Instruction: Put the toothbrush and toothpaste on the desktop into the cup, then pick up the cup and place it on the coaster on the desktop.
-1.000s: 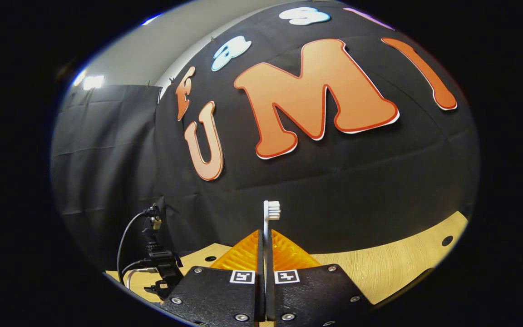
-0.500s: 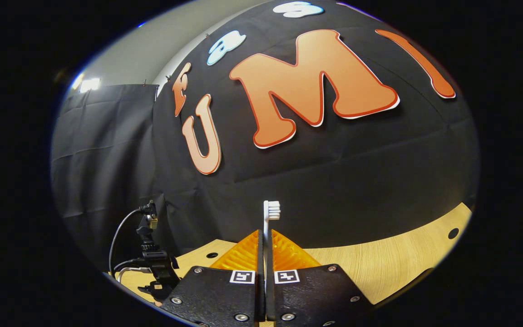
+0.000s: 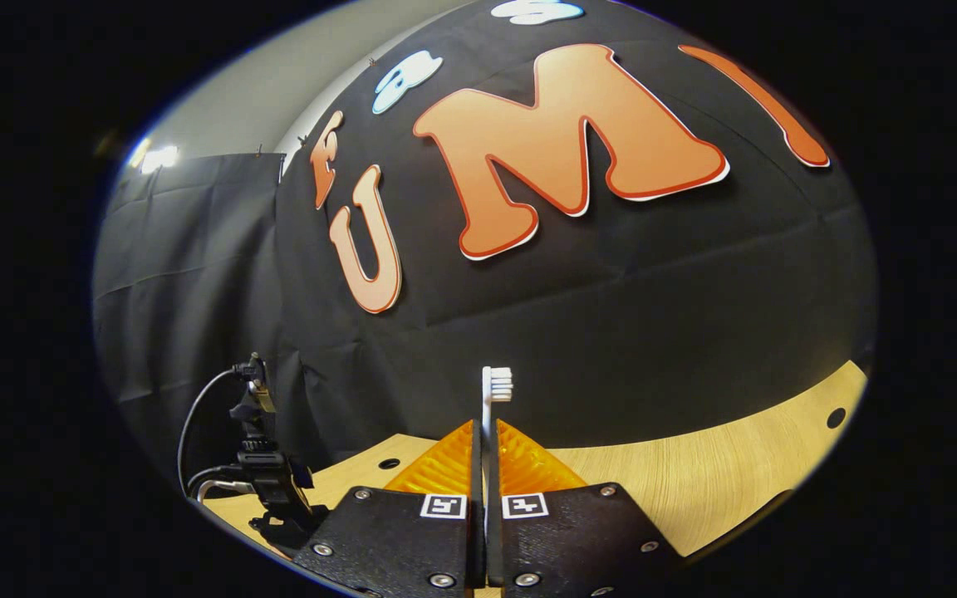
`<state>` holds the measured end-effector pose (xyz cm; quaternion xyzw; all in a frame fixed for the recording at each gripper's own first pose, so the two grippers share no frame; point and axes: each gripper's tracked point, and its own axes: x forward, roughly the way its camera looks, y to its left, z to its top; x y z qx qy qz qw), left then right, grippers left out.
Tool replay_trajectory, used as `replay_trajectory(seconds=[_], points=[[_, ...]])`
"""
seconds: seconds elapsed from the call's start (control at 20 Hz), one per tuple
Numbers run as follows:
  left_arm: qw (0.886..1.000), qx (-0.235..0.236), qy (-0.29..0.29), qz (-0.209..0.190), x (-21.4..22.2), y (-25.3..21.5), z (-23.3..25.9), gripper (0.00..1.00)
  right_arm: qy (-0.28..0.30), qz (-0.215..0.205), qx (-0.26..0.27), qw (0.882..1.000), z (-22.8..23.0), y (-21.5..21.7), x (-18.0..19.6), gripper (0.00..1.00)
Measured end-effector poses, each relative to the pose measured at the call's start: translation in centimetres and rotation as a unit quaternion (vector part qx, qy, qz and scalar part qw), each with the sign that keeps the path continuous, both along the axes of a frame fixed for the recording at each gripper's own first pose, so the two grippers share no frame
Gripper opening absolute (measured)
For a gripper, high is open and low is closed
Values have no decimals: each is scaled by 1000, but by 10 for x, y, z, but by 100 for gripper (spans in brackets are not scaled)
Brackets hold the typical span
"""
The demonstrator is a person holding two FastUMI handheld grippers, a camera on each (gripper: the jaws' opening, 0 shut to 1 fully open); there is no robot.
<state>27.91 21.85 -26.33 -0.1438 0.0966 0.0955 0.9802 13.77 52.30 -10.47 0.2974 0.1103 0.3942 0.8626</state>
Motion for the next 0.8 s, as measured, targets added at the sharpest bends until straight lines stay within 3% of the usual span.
replay_trajectory(seconds=[0.1,0.2,0.3,0.55,0.8], points=[[1000,5,-5,1,-5,-6,8,57,0,1,3,1000,0,2,0,1],[1000,14,-13,10,-11,-2,19,83,-2,4,7,1000,-1,5,-1,1],[999,23,-38,27,-18,6,40,95,-5,4,10,1000,0,8,-1,1],[993,42,-101,50,-42,18,94,96,-14,10,27,999,0,22,-3,1],[989,59,-121,66,-53,28,110,96,0,12,26,1000,-17,34,0,1]])
